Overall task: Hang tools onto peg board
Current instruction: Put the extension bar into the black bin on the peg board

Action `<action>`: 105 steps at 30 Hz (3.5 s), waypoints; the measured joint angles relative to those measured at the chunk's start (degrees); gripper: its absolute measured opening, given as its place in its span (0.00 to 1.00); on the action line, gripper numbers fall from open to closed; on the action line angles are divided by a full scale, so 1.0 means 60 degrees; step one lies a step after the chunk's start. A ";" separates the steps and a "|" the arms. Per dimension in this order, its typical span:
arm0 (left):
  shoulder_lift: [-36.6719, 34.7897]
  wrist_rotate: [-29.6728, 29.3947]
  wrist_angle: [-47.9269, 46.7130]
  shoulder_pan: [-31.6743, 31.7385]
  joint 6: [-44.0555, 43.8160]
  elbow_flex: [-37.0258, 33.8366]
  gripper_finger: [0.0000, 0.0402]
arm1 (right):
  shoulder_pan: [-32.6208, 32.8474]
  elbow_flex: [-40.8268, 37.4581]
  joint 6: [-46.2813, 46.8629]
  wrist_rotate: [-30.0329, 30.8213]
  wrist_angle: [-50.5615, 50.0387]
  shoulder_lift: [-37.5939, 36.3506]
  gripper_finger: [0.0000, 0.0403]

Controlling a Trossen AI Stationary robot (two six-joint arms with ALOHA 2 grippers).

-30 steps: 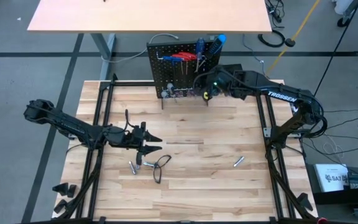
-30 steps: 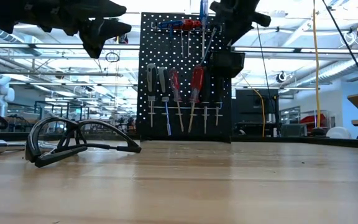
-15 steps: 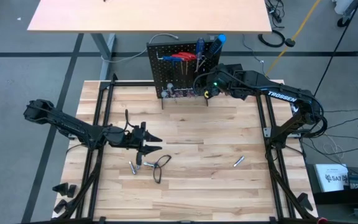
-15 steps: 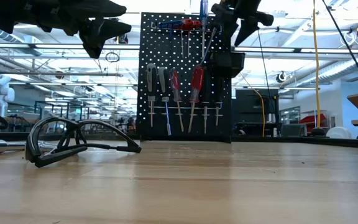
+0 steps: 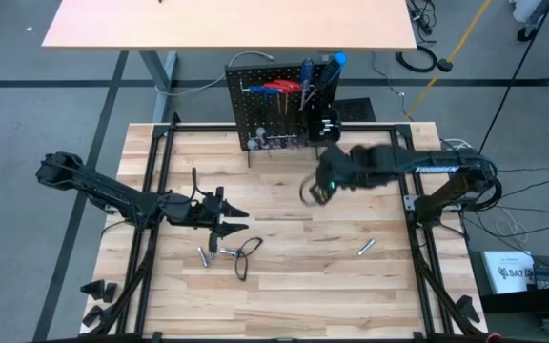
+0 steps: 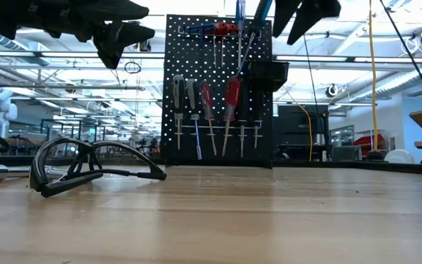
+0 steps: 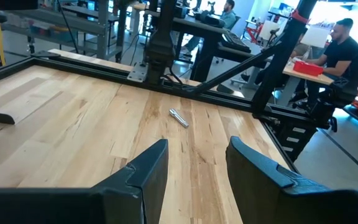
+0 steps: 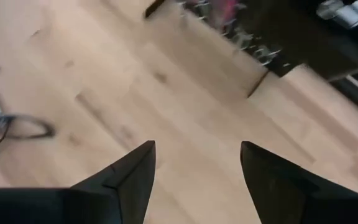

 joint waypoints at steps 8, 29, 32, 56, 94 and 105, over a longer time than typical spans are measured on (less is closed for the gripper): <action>0.0000 0.0000 0.0011 0.0000 -0.0033 0.0000 0.41 | 0.2249 -0.1273 0.2074 0.0333 0.0163 0.0004 0.56; 0.0000 -0.0004 0.0022 -0.0076 -0.0288 0.0000 0.41 | 0.4657 -0.4613 0.5018 -0.0489 0.3058 0.0007 0.56; 0.0000 -0.0066 -0.0062 -0.0352 -0.0332 0.0054 0.41 | 0.4649 -0.4651 0.4227 -0.0489 0.3077 0.0007 0.56; 0.3718 -0.3058 -0.1242 -0.2133 -0.1523 0.3972 0.41 | 0.4888 -0.4648 0.2926 -0.0270 0.4294 0.0007 0.56; 0.7781 -0.5417 -0.0489 -0.3799 -0.3027 0.7151 0.41 | 0.7527 -0.5635 0.7201 0.0064 0.4451 0.0007 0.56; 0.7781 -0.5424 -0.0572 -0.3721 -0.2965 0.7151 0.41 | 0.7520 -0.6101 0.8068 0.0677 0.4870 0.0011 0.56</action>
